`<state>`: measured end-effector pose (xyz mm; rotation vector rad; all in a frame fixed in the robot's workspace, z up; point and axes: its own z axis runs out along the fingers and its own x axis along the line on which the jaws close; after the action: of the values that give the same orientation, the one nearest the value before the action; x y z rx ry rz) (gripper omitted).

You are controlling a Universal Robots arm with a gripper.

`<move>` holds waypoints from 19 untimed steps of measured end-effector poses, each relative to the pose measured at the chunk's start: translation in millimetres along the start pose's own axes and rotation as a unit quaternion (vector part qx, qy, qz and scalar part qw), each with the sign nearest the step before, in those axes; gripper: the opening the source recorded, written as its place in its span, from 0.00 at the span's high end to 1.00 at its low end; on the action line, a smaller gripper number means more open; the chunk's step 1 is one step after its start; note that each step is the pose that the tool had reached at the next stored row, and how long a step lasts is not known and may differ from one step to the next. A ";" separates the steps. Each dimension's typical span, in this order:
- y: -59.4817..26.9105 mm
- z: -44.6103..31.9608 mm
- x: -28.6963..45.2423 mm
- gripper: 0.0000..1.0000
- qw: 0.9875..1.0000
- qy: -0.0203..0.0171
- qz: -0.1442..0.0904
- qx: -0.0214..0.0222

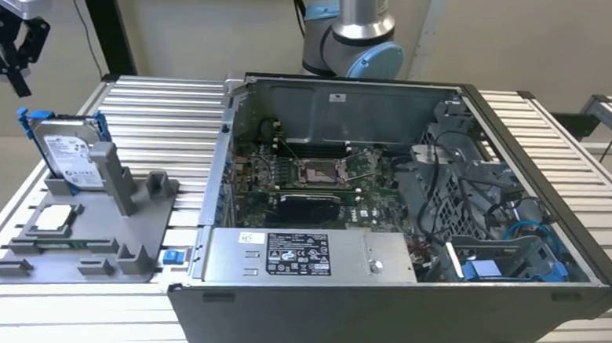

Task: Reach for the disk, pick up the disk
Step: 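Pick up the disk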

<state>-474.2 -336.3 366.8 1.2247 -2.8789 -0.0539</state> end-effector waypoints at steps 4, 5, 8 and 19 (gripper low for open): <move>0.0 0.0 0.0 1.00 0.999 0.001 -0.037 0.000; 0.0 0.0 0.0 1.00 0.999 0.002 -0.046 0.000; 0.0 0.0 0.0 1.00 0.997 0.003 -0.073 0.000; 0.0 0.0 0.0 1.00 0.986 0.003 -0.169 0.003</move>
<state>-474.2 -336.3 366.9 1.6954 -2.6332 -0.0428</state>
